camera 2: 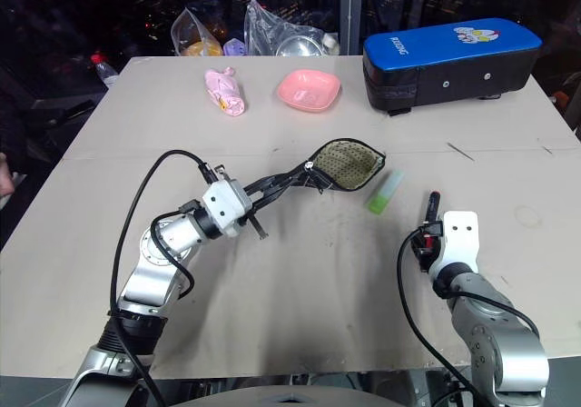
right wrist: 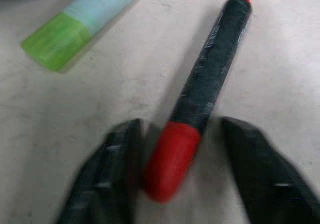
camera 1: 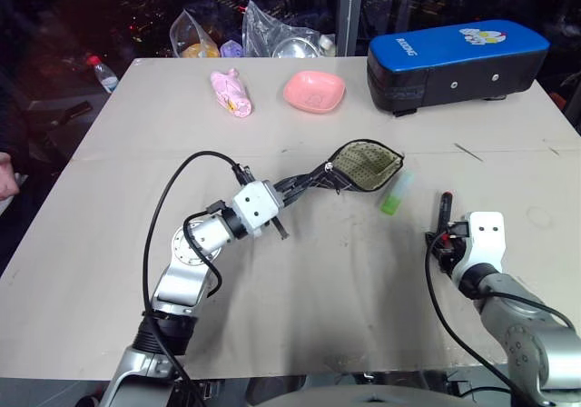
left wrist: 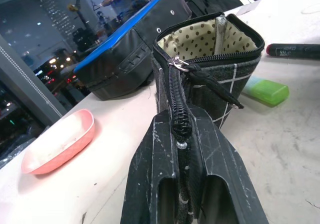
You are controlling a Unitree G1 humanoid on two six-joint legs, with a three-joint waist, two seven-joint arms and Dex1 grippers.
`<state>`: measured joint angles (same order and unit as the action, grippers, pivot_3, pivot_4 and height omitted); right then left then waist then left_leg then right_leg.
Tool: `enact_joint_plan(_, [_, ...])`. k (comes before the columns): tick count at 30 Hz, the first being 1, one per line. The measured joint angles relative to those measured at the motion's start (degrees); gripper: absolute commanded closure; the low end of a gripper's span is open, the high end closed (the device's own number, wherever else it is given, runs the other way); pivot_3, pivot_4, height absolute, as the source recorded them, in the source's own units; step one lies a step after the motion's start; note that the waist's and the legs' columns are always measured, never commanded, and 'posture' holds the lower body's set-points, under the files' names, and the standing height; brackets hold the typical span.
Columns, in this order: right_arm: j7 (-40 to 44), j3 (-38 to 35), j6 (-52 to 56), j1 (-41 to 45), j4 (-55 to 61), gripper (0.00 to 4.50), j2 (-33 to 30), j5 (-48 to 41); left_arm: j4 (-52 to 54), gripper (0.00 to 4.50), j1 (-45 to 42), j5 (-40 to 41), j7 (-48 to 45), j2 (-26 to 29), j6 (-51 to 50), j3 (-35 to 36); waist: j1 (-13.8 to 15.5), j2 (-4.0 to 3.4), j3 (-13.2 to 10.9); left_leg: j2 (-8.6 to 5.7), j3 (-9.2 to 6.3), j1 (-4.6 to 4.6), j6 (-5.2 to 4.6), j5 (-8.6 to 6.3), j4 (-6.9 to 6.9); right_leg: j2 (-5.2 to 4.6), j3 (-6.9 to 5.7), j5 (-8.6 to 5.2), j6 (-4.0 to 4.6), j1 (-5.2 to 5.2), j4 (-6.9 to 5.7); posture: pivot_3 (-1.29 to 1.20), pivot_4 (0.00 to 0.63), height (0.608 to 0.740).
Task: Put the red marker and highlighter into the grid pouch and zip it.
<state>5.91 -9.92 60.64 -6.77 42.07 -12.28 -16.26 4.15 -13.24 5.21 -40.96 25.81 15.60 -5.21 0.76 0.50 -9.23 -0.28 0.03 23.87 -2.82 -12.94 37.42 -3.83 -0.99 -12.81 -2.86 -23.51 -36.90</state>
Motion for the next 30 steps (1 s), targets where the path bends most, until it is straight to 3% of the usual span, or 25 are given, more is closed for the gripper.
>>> enact_joint_plan(1, [1.3,0.2,-0.1,0.0,-0.2,3.98,-3.1,0.1,0.0,4.50,0.0,0.0,0.0,-0.1,0.1,0.0,0.0,0.00,0.0,-0.01,0.02,0.00,0.00,0.00,0.00,0.00,0.02,0.00,0.00,0.00,0.01,0.00,0.150,0.734])
enact_joint_plan(2, [2.8,0.3,-0.6,0.0,-0.6,4.27,-6.8,0.3,-0.1,4.50,0.0,0.0,-0.1,-0.1,0.2,-0.1,0.1,0.00,0.0,-0.01,0.02,0.00,0.00,0.00,0.00,-0.01,0.01,-0.01,0.01,0.00,0.02,0.00,0.150,0.734])
enact_joint_plan(6, [7.0,-2.6,-2.7,2.1,-4.4,4.27,-14.4,0.4,-0.2,4.50,0.1,0.0,-0.1,-0.2,0.5,-0.5,0.0,-0.02,0.0,0.00,0.07,0.00,0.00,0.00,0.00,0.03,0.06,0.00,0.00,0.00,0.02,0.00,0.150,0.734])
enact_joint_plan(11, [22.7,-10.8,-13.0,7.5,-9.2,4.27,-27.4,-4.6,-0.3,4.50,0.0,0.0,-0.5,-0.2,0.9,-1.2,0.0,-0.01,0.0,0.04,0.06,-0.02,-0.01,-0.01,-0.01,0.14,0.07,0.00,-0.02,0.01,0.02,0.00,0.150,0.734])
enact_joint_plan(14, [36.3,-10.7,-21.0,7.6,-10.0,4.27,-38.0,-6.3,-0.5,4.50,0.0,0.0,-0.8,-0.2,1.1,-1.6,0.1,-0.03,-0.1,0.06,0.04,0.00,-0.02,-0.01,-0.01,0.16,0.05,-0.01,-0.02,0.03,0.05,0.00,0.150,0.734])
enact_joint_plan(17, [49.0,-4.1,-32.7,15.0,-13.2,4.27,-51.2,-2.8,-1.2,4.50,-0.9,0.0,-1.4,-0.5,1.3,-2.1,-0.2,-0.09,-0.1,0.14,0.23,-0.10,-0.02,0.00,0.02,0.16,0.15,-0.02,-0.01,0.03,0.06,0.00,0.150,0.734])
enact_joint_plan(23, [57.7,13.1,-46.5,34.2,-24.7,4.27,-51.0,6.1,-2.6,4.50,-1.8,-0.2,-1.5,-1.3,2.2,-2.8,0.0,0.21,-0.2,0.30,0.40,-0.05,-0.01,0.00,0.03,0.24,0.28,0.03,0.01,-0.06,0.09,0.00,0.150,0.734])
enact_joint_plan(28, [61.0,20.5,-51.6,41.3,-29.3,4.27,-49.0,12.0,-2.7,4.50,-1.8,-0.5,-1.4,-1.4,2.4,-3.0,0.2,0.22,-0.2,0.29,0.42,-0.02,-0.01,-0.02,0.03,0.17,0.27,0.02,0.01,-0.07,0.14,0.00,0.150,0.734])
enact_joint_plan(30, [61.8,24.6,-54.9,45.7,-33.5,4.27,-45.5,16.5,-2.8,4.50,-1.6,-0.5,-1.3,-1.5,2.5,-3.0,-0.1,0.21,-0.2,0.30,0.48,-0.06,-0.02,-0.02,0.03,0.16,0.33,0.03,0.02,-0.08,0.13,0.00,0.150,0.734])
